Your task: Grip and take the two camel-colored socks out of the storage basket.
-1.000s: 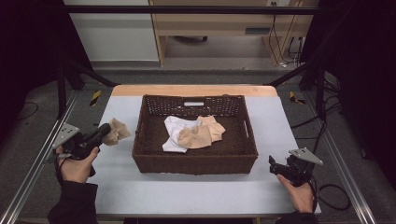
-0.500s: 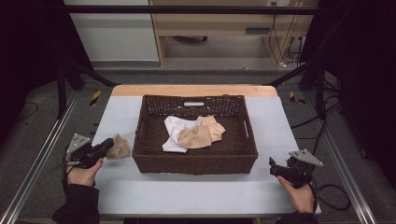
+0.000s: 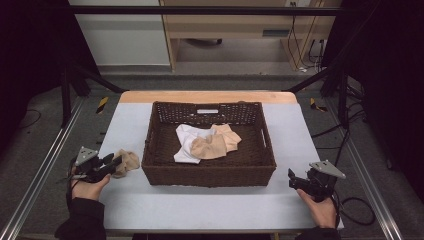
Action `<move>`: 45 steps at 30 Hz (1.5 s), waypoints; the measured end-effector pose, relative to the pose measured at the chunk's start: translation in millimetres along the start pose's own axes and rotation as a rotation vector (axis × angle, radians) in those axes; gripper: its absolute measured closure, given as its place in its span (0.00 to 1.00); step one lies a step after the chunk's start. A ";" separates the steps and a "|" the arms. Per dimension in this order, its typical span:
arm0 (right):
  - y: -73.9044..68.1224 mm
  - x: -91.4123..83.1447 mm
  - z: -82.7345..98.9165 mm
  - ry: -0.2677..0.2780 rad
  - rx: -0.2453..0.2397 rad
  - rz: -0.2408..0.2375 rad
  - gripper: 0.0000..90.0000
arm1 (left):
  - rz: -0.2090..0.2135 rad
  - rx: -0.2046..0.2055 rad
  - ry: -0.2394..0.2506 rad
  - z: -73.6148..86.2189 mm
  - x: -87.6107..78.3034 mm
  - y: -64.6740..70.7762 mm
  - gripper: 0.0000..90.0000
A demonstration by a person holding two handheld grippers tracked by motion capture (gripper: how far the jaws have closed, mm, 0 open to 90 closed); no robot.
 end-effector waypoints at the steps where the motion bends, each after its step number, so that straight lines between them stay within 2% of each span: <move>1: 0.2 -0.1 -0.1 0.001 0.000 0.001 0.07 | 0.004 0.000 0.016 -3.4 -2.2 0.8 0.68; 2: 0.6 0.1 0.0 0.001 -0.001 0.002 0.06 | 0.010 -0.002 0.032 -7.3 -4.9 2.5 0.65; 8: 0.9 0.1 -0.2 0.002 -0.001 0.003 0.06 | 0.034 0.002 0.085 -20.9 -13.8 11.8 0.62; 10: 1.2 0.0 -0.3 0.007 -0.001 0.004 0.06 | 0.062 0.005 0.109 -29.9 -17.1 20.3 0.62; 11: 1.2 0.0 -0.3 0.007 -0.001 0.004 0.06 | 0.062 0.005 0.109 -29.9 -17.1 20.3 0.63; 15: -0.1 0.0 -1.0 0.006 0.003 -0.002 0.06 | 0.103 0.018 0.120 -38.5 -18.3 38.1 0.63; 16: -0.1 0.0 -1.0 0.006 0.003 -0.002 0.06 | 0.103 0.018 0.120 -38.5 -18.3 38.1 0.63; 21: 0.5 -0.1 -2.1 0.012 0.012 -0.001 0.05 | 0.136 0.046 0.130 -48.0 -17.4 60.0 0.63; 22: 0.6 -0.2 -2.1 0.012 0.015 0.000 0.05 | 0.146 0.053 0.133 -51.6 -17.4 68.2 0.63; 27: 1.2 0.1 -2.7 0.016 0.019 -0.001 0.04 | 0.173 0.056 0.143 -60.0 -17.7 83.0 0.63; 28: 1.0 0.1 -2.7 0.016 0.019 -0.002 0.04 | 0.188 0.057 0.155 -66.2 -17.2 89.7 0.63; 32: 1.3 0.2 -3.0 0.015 0.016 -0.001 0.04 | 0.198 0.055 0.162 -71.4 -14.5 96.5 0.64; 34: 1.4 0.4 -3.3 0.016 0.015 -0.002 0.04 | 0.211 0.064 0.159 -74.5 -10.9 107.6 0.64; 36: 1.3 0.5 -3.5 0.017 0.014 -0.003 0.04 | 0.214 0.068 0.158 -75.0 -10.1 110.7 0.63; 37: 1.1 0.4 -3.9 0.018 0.013 -0.005 0.04 | 0.226 0.076 0.158 -77.0 -7.9 119.7 0.63; 38: 1.1 0.4 -3.9 0.018 0.013 -0.005 0.04 | 0.226 0.076 0.158 -77.0 -7.9 119.7 0.63; 43: 0.8 0.6 -4.4 0.016 0.017 -0.007 0.04 | 0.247 0.108 0.159 -82.1 -2.4 139.6 0.65; 45: 0.9 0.5 -5.0 0.018 0.020 -0.006 0.04 | 0.248 0.113 0.159 -83.5 -0.6 142.9 0.65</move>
Point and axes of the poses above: each handheld gripper's, and its own axes: x roughly forward along the jaws, z roughly out of its underside, y roughly to its right, the point moved 10 cm from there along x, roughly forward along the jaws, and after that the axes turned 15 degrees about -x, right-handed, at the moved point
